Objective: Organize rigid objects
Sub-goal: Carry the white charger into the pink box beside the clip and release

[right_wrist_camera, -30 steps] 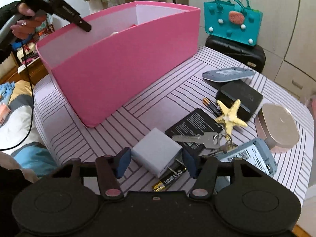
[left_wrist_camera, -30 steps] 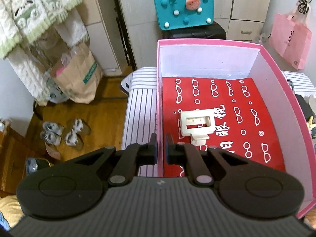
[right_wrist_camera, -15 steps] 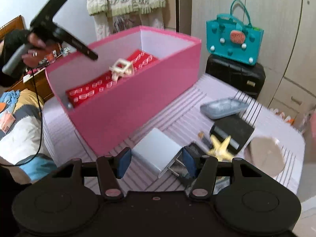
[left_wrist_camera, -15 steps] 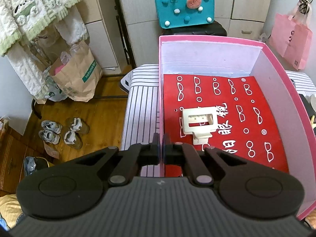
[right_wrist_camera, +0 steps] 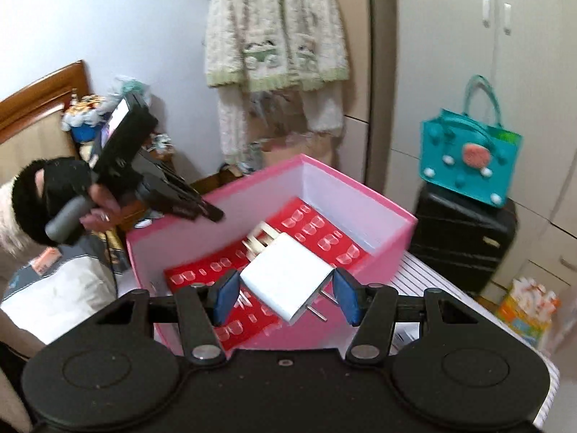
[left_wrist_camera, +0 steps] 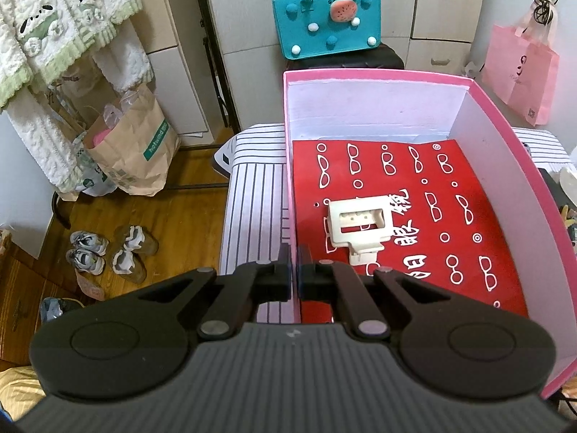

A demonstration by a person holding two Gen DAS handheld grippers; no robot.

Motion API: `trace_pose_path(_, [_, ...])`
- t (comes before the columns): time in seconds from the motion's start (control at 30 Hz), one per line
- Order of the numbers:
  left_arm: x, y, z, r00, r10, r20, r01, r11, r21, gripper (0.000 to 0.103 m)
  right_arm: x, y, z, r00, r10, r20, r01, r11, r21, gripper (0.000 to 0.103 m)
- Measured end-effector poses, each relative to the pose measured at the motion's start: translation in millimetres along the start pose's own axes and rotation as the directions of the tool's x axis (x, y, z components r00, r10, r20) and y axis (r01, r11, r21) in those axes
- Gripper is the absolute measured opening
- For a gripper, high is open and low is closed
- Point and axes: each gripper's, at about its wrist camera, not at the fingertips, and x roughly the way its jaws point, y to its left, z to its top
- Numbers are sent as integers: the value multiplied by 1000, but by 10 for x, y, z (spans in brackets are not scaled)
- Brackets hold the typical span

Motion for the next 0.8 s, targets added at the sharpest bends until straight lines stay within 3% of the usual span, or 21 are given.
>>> trace_pose_path(0.2, [-34,-35,-17,1000,12,16,-12,1000,24,3,556,15,242,997,35,-68,-36,999,-13,62])
trace_pose_path(0.33, [-32,-65,-1,1000,24,8,-24,998,54,3,1019,-74,368,989,8,-148,-9,1000,-5,62])
trace_pose_path(0.63, [-40,-79,-19,999,34,16,-35,997,72,3,1913,-426,591,944,89,-317,2,961,277,62])
trace_pose_path(0.8, [-40,-71,-17,999,33,16,-34,997,74,3,2118,-379,555,930,7,-368,89,966,242,62])
